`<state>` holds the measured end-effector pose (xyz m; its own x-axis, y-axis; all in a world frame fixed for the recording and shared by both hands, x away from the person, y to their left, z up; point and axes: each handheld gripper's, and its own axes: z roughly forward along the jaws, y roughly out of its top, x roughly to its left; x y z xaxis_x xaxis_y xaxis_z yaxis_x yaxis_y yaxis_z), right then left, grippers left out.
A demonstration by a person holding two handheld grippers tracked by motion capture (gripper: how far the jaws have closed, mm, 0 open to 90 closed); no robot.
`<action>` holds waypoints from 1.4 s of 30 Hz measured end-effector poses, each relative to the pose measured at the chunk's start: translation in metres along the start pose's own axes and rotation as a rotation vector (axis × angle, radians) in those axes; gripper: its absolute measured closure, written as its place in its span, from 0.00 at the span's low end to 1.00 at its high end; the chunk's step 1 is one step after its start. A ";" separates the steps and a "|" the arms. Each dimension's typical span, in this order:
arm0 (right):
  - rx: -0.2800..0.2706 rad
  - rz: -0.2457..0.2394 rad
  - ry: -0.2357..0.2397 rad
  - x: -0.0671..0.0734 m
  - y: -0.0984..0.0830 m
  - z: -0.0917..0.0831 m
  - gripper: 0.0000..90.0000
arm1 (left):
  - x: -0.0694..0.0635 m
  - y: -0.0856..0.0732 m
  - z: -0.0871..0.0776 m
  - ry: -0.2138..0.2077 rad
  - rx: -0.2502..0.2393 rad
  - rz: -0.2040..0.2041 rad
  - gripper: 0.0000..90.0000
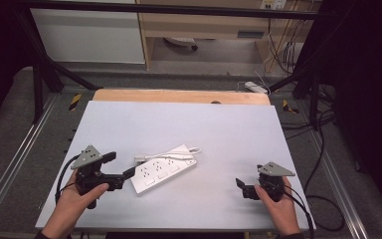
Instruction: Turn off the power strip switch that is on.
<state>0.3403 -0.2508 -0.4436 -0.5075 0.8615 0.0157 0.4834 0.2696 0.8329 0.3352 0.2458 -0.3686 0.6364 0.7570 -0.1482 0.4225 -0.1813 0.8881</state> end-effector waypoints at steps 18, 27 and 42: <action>0.003 -0.005 0.000 0.000 0.000 0.000 0.05 | -0.005 0.008 0.013 -0.021 0.023 0.013 0.08; 0.003 -0.004 0.001 0.000 0.000 0.000 0.05 | -0.010 0.013 0.023 -0.029 0.029 0.021 0.08; 0.004 -0.008 -0.001 -0.002 0.000 0.000 0.05 | -0.014 0.014 0.035 -0.038 0.058 0.035 0.08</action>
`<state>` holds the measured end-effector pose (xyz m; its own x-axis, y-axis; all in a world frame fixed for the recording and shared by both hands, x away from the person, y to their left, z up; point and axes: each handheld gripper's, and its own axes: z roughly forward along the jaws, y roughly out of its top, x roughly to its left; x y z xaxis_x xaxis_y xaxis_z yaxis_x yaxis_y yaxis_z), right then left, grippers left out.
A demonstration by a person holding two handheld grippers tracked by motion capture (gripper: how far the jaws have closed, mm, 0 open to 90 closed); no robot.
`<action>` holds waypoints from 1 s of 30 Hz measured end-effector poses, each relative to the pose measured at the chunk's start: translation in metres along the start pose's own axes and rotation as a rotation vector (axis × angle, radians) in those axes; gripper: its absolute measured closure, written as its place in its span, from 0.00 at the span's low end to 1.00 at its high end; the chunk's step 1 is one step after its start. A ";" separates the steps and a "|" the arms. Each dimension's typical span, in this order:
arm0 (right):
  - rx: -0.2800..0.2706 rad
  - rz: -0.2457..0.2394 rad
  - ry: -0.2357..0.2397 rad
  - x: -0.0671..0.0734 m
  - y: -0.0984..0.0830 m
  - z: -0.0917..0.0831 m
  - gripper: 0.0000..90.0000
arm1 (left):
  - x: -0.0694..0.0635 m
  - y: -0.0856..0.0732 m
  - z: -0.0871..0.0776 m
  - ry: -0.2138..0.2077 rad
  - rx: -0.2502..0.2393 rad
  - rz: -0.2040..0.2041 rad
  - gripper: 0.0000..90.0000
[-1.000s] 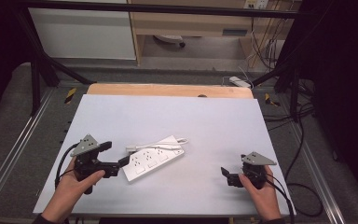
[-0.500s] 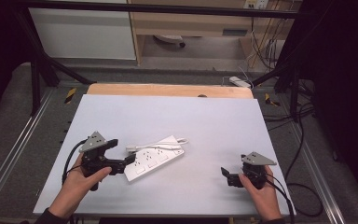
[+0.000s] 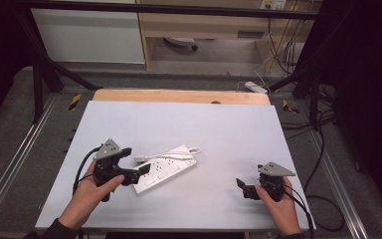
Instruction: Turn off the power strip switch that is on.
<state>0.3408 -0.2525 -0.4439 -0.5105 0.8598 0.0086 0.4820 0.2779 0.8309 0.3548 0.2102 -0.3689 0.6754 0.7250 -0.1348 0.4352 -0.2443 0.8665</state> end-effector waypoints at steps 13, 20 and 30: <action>0.000 0.003 -0.004 -0.001 0.000 0.000 0.05 | -0.002 -0.005 0.010 0.000 0.040 0.012 0.09; 0.001 -0.001 -0.004 -0.001 0.000 0.000 0.05 | -0.003 -0.009 0.016 -0.001 0.057 0.015 0.09; 0.002 -0.002 -0.004 -0.001 0.000 0.000 0.05 | -0.005 -0.017 0.022 -0.001 0.065 0.011 0.09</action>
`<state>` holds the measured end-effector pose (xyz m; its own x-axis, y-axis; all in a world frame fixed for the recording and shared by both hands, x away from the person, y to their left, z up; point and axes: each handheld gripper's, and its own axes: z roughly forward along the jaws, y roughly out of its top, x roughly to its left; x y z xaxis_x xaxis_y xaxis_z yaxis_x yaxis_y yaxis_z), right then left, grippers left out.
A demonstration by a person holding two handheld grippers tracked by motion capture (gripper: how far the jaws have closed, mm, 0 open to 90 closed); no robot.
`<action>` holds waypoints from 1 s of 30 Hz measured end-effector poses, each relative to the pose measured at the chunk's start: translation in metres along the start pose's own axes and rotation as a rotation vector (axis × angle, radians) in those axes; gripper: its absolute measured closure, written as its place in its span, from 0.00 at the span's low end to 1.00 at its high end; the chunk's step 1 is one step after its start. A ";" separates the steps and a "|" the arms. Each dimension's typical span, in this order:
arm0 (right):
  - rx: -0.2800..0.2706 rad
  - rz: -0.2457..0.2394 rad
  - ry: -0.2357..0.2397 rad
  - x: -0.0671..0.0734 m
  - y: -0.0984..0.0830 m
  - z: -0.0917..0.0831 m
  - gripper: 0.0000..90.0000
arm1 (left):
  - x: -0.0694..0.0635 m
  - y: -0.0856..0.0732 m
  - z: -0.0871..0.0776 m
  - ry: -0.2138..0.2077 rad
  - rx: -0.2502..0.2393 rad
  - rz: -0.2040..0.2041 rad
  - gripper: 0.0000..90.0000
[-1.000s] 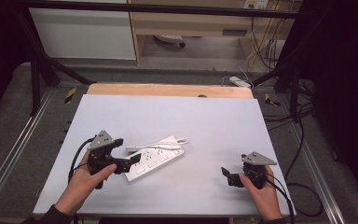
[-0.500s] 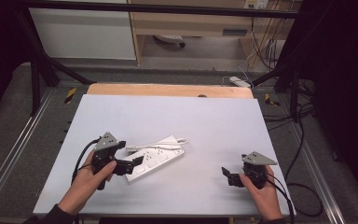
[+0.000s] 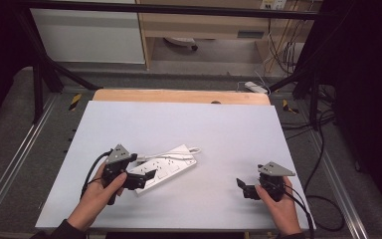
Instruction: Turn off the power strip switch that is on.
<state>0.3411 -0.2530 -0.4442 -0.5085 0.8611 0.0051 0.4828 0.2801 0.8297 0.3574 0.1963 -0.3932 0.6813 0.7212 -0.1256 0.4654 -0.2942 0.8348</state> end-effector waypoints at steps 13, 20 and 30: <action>0.001 -0.004 0.000 0.000 0.000 0.000 0.05 | -0.005 -0.005 0.008 -0.022 0.025 0.017 0.09; 0.001 -0.005 0.001 0.000 0.000 0.000 0.05 | -0.010 -0.004 0.010 -0.029 0.022 0.028 0.17; 0.002 -0.009 0.001 0.000 0.000 0.000 0.05 | -0.013 -0.003 0.012 -0.048 0.053 0.043 0.45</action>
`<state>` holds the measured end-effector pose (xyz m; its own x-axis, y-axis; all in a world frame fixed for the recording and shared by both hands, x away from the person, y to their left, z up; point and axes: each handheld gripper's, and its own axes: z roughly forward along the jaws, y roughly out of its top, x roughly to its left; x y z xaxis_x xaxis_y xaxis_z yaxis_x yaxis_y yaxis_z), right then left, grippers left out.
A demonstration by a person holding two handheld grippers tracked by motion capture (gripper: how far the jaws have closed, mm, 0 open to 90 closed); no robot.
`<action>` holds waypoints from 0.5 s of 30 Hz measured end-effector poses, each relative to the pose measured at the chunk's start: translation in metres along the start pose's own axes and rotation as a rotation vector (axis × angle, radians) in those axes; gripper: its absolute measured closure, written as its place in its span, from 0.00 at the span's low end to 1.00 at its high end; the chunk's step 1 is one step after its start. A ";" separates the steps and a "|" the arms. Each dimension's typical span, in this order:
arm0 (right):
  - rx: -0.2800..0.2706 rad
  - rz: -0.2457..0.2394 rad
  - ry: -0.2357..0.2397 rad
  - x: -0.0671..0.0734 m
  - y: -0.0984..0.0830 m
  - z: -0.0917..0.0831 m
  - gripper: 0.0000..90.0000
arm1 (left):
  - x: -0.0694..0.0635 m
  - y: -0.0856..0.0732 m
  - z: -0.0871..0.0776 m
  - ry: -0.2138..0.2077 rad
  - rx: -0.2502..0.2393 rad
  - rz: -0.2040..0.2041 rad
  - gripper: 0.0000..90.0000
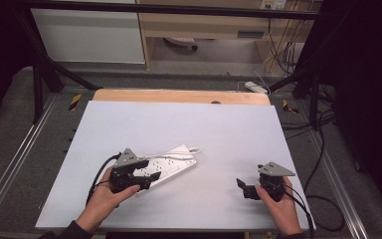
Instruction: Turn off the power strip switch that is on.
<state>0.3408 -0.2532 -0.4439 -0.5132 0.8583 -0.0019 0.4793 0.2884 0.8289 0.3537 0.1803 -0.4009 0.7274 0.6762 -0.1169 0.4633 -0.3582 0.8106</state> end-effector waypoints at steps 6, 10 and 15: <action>-0.001 0.001 0.000 0.000 0.000 0.000 0.05 | -0.002 -0.001 0.004 -0.009 0.021 0.016 0.59; -0.001 0.001 0.000 0.000 0.000 0.000 0.05 | -0.003 -0.002 0.006 -0.015 0.023 0.015 0.67; -0.001 0.000 0.002 0.000 0.000 0.000 0.05 | -0.003 -0.003 0.008 -0.017 0.014 0.013 0.77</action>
<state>0.3407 -0.2530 -0.4439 -0.5143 0.8576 -0.0008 0.4790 0.2880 0.8292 0.3545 0.1744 -0.4075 0.7417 0.6605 -0.1167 0.4609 -0.3755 0.8041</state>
